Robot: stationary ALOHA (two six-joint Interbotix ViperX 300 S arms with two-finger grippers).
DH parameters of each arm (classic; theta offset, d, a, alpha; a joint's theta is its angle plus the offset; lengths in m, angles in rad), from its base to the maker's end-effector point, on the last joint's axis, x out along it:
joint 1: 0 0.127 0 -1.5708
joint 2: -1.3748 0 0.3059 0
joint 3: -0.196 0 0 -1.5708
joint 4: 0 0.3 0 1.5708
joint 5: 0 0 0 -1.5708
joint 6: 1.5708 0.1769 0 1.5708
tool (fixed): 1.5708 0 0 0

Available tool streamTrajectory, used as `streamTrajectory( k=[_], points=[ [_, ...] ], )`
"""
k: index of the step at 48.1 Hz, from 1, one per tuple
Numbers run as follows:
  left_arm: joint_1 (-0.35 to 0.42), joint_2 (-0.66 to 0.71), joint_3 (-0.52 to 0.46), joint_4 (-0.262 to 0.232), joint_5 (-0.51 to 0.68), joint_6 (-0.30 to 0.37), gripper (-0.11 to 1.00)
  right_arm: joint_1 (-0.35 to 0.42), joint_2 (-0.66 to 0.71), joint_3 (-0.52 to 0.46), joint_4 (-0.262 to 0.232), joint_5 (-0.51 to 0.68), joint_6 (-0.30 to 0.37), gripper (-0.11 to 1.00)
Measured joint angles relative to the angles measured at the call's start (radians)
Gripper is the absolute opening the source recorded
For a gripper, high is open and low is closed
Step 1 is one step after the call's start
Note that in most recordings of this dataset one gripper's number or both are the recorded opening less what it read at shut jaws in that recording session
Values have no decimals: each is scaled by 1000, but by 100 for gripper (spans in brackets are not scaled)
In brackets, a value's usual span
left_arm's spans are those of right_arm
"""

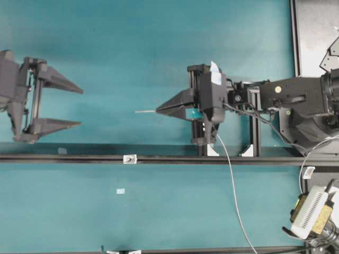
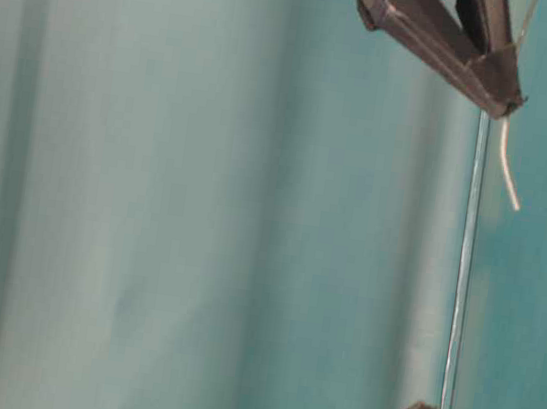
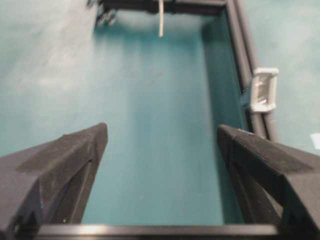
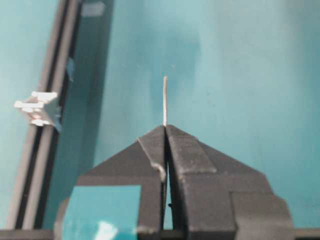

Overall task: Insert the wire into the hole on the right side and pull it with the left arm.
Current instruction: 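Lift the wire and carry it down toward the rail bracket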

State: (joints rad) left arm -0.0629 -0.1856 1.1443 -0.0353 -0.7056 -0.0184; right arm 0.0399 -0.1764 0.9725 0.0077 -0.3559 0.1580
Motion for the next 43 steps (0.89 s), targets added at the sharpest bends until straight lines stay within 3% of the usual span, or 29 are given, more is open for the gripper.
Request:
streamTrajectory(
  k=[7,16,22,43],
  points=[
    [-31,34,25,-6,-114,-29,73,32,2,32,43,-74,0,1],
    [-48,101,8,-8,-133,-78,73,86,2,63,95,-146,-14,1],
    [-60,170,-11,-6,-167,-81,73,117,5,87,164,-210,-57,1],
    [-106,333,-26,-8,-341,-83,73,353,135,86,552,-416,-330,1]
  ],
)
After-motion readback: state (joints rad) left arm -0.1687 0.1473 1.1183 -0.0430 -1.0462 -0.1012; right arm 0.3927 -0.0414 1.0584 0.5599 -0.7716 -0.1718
